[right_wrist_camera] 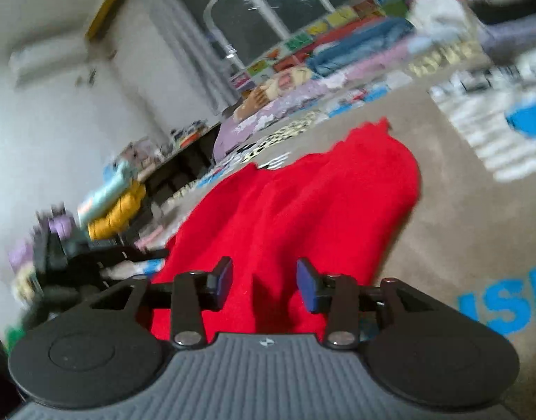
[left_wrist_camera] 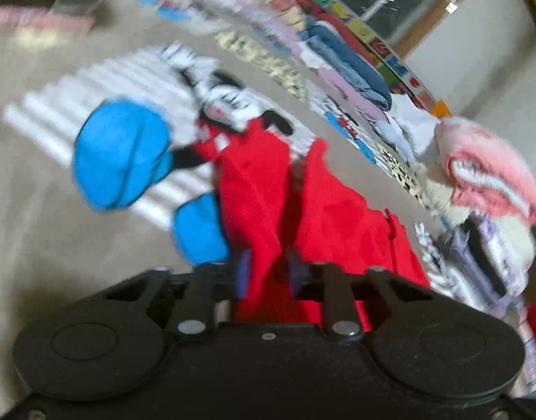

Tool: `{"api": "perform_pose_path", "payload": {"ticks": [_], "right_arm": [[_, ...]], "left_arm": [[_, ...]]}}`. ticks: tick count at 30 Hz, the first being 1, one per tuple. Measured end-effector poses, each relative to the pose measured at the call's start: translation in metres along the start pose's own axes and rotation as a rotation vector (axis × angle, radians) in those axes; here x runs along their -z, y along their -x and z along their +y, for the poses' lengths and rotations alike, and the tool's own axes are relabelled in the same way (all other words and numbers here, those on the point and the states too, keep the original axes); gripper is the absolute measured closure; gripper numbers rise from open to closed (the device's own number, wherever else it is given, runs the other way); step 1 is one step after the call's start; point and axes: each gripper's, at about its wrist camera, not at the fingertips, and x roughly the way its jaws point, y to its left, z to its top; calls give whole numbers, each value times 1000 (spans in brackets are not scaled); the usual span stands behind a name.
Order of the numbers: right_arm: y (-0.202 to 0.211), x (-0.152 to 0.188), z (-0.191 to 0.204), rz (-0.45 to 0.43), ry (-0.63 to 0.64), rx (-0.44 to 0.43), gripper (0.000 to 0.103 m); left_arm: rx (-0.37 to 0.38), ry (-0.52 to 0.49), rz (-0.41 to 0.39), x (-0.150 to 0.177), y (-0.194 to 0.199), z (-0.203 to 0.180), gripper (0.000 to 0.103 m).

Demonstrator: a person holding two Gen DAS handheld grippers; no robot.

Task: Fold clothes
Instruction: 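Lower the red sweater onto the blanket with both tools, spreading it flat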

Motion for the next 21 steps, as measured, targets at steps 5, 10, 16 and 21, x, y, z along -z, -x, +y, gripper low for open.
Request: {"api": "perform_pose_path", "payload": {"ticks": [5, 10, 16, 21], "right_arm": [[1, -5, -32, -15, -200, -50, 57], [-1, -4, -43, -22, -262, -73, 57], [-4, -6, -49, -26, -301, -101, 57], [-10, -8, -50, -7, -302, -104, 56]], "left_arm": [[-82, -568, -54, 31, -8, -100, 94], [-118, -1084, -3, 102, -25, -166, 94], [-30, -1151, 52, 132, -5, -172, 76], [34, -877, 39, 74, 13, -152, 57]]}}
